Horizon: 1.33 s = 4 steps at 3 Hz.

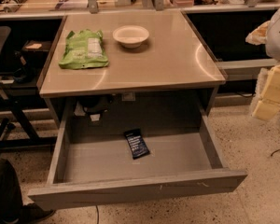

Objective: Pick rxbar blueberry from top drawer and place on counter

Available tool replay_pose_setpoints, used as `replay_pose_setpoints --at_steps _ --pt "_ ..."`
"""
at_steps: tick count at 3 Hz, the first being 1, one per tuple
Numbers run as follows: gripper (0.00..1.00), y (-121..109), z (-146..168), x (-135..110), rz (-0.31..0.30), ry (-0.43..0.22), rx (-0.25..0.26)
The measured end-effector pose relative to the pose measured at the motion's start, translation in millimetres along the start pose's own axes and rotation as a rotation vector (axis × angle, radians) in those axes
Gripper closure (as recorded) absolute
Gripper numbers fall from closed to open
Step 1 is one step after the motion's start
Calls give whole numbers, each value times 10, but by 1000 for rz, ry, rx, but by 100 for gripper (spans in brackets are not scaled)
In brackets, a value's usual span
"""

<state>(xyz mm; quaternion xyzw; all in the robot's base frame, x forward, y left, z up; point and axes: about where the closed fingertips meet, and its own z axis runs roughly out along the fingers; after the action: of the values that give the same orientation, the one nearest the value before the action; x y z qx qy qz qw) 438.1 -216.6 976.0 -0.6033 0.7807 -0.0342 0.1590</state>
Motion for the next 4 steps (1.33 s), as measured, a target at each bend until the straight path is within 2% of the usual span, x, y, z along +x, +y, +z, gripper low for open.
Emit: replay_pose_setpoints --at_steps 1,2,4 --pt "0 15 37 -31 1 -13 2" --pt "0 69 269 -152 4 -78 -24" --pt "0 151 736 -510 -50 -177 -103"
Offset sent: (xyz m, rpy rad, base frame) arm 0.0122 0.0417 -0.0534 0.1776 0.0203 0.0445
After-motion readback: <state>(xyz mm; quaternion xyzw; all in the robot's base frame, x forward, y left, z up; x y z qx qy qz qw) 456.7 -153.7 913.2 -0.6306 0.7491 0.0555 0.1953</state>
